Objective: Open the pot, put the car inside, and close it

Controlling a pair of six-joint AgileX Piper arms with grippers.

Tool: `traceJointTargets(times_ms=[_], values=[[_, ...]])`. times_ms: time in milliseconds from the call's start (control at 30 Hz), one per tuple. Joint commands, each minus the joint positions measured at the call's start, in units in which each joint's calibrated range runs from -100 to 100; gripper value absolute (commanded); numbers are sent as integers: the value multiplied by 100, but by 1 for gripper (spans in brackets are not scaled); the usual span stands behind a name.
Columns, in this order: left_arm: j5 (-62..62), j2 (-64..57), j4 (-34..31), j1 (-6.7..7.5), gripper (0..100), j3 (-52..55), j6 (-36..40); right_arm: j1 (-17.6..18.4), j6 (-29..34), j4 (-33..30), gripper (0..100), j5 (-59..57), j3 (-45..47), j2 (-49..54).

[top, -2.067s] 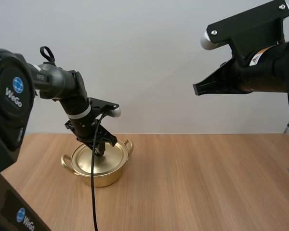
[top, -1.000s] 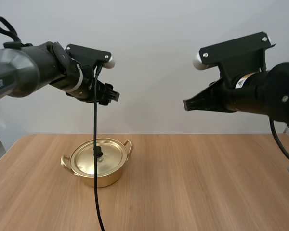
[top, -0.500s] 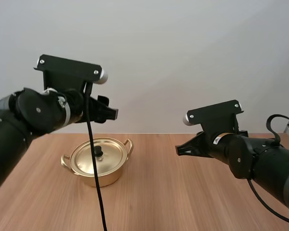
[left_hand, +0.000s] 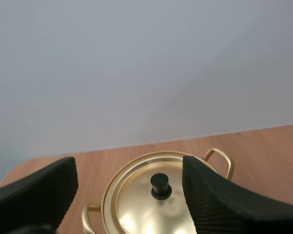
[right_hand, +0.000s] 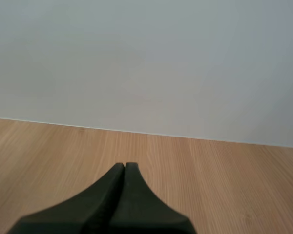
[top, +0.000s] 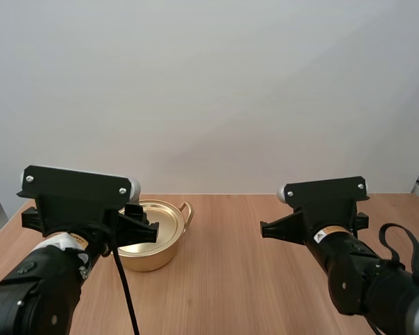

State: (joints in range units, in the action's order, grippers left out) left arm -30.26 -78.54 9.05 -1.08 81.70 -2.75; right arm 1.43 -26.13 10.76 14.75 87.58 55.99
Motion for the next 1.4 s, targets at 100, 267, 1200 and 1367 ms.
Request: traceJointTargets(times_ms=[100, 267, 1200, 1367], values=[[351, -2146, -387, 284, 100, 1309, 369, -2, 43, -98, 0, 3406, 1242, 0], [981, -2146, -415, 437, 100, 1793, 914, -2, 83, 264, 0, 3340, 1242, -31], [77, -2146, -511, -37, 100, 1830, 1538, -2, 120, -602, 0, 3290, 1242, -31], [-11, -2146, -511, -29, 100, 1830, 1538, -2, 120, -602, 0, 3375, 1242, -31]])
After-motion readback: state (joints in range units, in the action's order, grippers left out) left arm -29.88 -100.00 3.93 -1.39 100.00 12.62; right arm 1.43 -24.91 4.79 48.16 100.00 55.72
